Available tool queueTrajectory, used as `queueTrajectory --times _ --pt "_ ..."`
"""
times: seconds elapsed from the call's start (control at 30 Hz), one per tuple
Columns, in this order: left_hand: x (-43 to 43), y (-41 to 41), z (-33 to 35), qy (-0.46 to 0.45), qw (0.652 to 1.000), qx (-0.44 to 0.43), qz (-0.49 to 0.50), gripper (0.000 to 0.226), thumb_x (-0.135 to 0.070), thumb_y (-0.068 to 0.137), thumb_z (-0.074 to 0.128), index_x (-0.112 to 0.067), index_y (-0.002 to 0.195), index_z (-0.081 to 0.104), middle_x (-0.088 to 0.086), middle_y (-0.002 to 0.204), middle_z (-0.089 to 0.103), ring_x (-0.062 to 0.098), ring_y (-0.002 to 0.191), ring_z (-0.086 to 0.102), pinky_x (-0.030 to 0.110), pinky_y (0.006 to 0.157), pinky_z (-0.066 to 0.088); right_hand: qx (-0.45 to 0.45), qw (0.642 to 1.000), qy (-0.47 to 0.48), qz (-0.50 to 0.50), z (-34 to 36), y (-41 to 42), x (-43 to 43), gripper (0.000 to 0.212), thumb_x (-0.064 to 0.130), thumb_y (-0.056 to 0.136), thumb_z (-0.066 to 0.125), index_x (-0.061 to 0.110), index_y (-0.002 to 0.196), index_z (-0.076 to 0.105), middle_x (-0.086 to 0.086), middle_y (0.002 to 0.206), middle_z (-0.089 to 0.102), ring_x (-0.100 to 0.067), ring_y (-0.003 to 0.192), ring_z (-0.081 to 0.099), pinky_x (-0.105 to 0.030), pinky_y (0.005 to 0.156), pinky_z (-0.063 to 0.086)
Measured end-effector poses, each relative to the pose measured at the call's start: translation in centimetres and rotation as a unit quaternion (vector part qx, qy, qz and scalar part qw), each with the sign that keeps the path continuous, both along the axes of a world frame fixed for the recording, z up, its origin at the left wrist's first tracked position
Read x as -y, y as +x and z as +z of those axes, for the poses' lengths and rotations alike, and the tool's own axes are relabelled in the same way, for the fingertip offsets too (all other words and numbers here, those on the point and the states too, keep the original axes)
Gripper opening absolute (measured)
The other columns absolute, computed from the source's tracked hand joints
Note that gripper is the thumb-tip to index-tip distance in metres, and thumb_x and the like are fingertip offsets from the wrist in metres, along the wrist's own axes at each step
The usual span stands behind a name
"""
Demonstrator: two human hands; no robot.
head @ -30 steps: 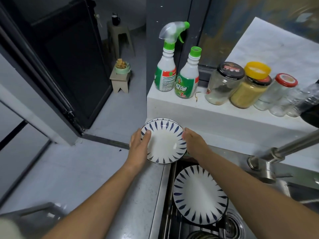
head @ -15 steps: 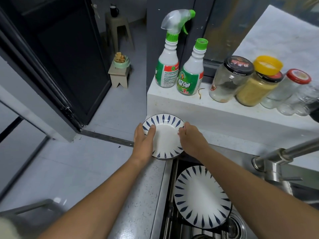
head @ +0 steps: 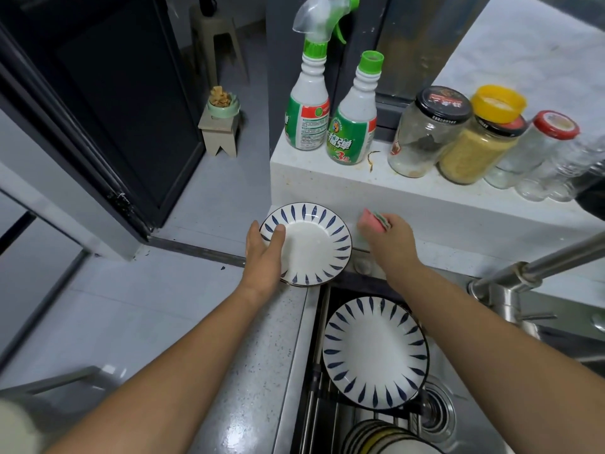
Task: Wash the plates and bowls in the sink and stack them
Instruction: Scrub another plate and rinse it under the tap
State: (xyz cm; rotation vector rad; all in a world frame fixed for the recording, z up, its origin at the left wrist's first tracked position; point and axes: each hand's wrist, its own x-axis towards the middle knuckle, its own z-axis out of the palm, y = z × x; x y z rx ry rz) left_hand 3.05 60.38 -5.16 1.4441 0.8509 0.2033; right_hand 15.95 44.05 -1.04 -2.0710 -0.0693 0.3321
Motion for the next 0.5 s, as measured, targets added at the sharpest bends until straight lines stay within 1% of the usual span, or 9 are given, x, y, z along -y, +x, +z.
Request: queueTrajectory --times 0.07,0.1,0.17,0.2,0.27,0.33,0.4,0.43,0.5 --pt "0.6 -0.5 0.4 0.062 0.998 -0.007 0.018 0.1 -0.071 0.081 0.039 -0.02 0.163 0.012 -0.005 0.169 0.015 0.014 0.156 0.012 0.044 0.128 0.014 -0.026 0.999 0.035 -0.021 0.8 -0.6 1.4 0.019 0.032 0.089 0.067 0.016 0.096 0.062 -0.002 0.086 0.059 -0.016 0.069 0.051 -0.03 0.061 0.044" --pt "1.3 -1.0 0.7 0.111 0.993 -0.003 0.033 0.094 -0.067 0.085 0.038 -0.018 0.162 0.019 -0.004 0.166 0.019 0.012 0.153 0.013 0.041 0.127 0.013 -0.043 0.998 0.044 -0.024 1.1 -1.2 2.5 0.02 0.036 0.088 0.068 0.019 0.097 0.065 -0.005 0.089 0.063 -0.017 0.07 0.053 -0.032 0.062 0.046" --pt "3.8 -2.5 1.5 0.192 0.979 0.045 0.057 0.08 -0.065 0.088 0.038 -0.016 0.151 0.034 -0.008 0.147 0.033 0.008 0.139 0.024 0.033 0.12 0.019 -0.08 0.996 0.046 -0.009 2.0 -2.8 5.2 0.027 0.047 0.087 0.071 0.023 0.099 0.068 -0.005 0.093 0.07 -0.016 0.068 0.058 -0.029 0.057 0.049" --pt "5.6 -3.4 2.0 0.197 0.977 0.073 0.043 0.071 -0.063 0.09 0.039 -0.017 0.144 0.039 -0.013 0.136 0.037 0.008 0.133 0.03 0.03 0.115 0.025 -0.1 0.994 0.046 0.002 2.3 -3.8 6.8 0.031 0.049 0.087 0.072 0.023 0.102 0.068 -0.005 0.092 0.071 -0.013 0.064 0.058 -0.026 0.052 0.047" --pt "8.9 -4.6 2.5 0.129 0.987 0.09 -0.031 0.046 -0.054 0.1 0.044 -0.022 0.132 0.045 -0.016 0.125 0.047 0.008 0.122 0.045 0.023 0.105 0.038 -0.129 0.991 0.032 0.012 2.7 -5.7 10.1 0.03 0.046 0.088 0.071 0.02 0.102 0.068 -0.006 0.085 0.069 -0.01 0.055 0.052 -0.023 0.047 0.041" --pt "11.1 -5.0 2.3 0.048 0.991 0.073 -0.106 0.026 -0.043 0.107 0.042 -0.024 0.12 0.053 -0.009 0.111 0.058 0.009 0.107 0.056 0.019 0.093 0.045 -0.145 0.989 0.015 -0.006 2.2 -7.4 13.3 0.024 0.039 0.089 0.071 0.018 0.1 0.068 -0.007 0.082 0.066 -0.011 0.055 0.049 -0.022 0.045 0.038" --pt "11.9 -4.4 1.7 0.033 0.985 0.026 -0.166 0.031 -0.043 0.109 0.036 -0.022 0.111 0.058 -0.004 0.105 0.061 0.008 0.098 0.058 0.019 0.087 0.045 -0.164 0.986 0.005 -0.028 1.1 -8.7 16.0 0.023 0.032 0.089 0.072 0.015 0.104 0.067 -0.01 0.085 0.066 -0.015 0.057 0.05 -0.023 0.045 0.041" --pt "11.8 -3.7 0.9 0.022 0.981 -0.008 -0.194 0.04 -0.05 0.108 0.033 -0.02 0.114 0.059 -0.002 0.109 0.063 0.008 0.1 0.058 0.019 0.088 0.046 -0.175 0.984 0.003 -0.033 0.5 -9.3 17.0 0.024 0.03 0.089 0.073 0.015 0.106 0.066 -0.01 0.087 0.067 -0.016 0.06 0.053 -0.025 0.048 0.043" --pt "11.7 -2.3 0.0 -0.024 0.967 -0.071 -0.244 0.069 -0.077 0.096 0.028 -0.024 0.13 0.057 0.0 0.125 0.064 0.013 0.115 0.06 0.028 0.101 0.046 -0.192 0.98 -0.003 -0.043 -0.5 -10.1 18.3 0.026 0.031 0.088 0.074 0.015 0.104 0.063 -0.011 0.085 0.065 -0.017 0.063 0.056 -0.028 0.052 0.047"
